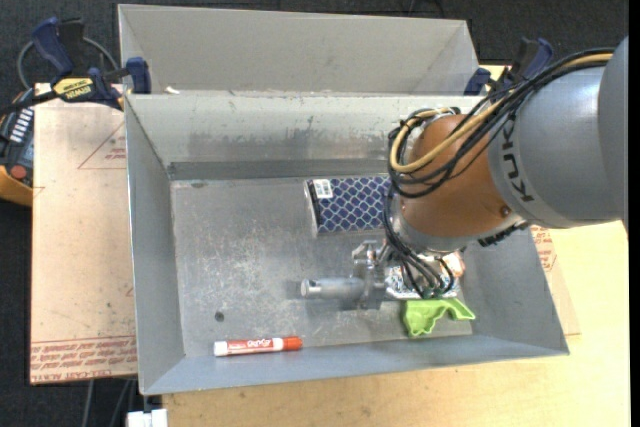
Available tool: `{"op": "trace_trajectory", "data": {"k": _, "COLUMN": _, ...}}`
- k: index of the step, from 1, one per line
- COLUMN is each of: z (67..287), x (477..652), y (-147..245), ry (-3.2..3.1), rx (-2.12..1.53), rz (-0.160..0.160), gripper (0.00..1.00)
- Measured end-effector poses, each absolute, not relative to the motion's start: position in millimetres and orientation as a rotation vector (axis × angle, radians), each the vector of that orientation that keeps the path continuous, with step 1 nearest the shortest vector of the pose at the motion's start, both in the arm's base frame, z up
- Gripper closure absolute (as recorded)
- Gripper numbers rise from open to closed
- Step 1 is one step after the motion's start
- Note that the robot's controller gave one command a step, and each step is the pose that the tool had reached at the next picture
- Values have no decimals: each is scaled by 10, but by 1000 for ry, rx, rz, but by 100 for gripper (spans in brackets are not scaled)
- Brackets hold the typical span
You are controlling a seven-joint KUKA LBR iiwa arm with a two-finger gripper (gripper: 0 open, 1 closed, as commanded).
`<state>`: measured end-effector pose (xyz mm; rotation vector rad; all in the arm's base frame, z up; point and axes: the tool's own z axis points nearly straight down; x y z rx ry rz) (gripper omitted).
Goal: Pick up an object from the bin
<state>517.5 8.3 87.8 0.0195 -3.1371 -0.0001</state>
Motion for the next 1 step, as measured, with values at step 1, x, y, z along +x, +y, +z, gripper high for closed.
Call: {"op": "trace_trajectory", "data": {"k": 1, "z": 955, "x": 5178, "y": 83, "ry": -3139, "rx": 19, "rz": 0, "gripper": 100}}
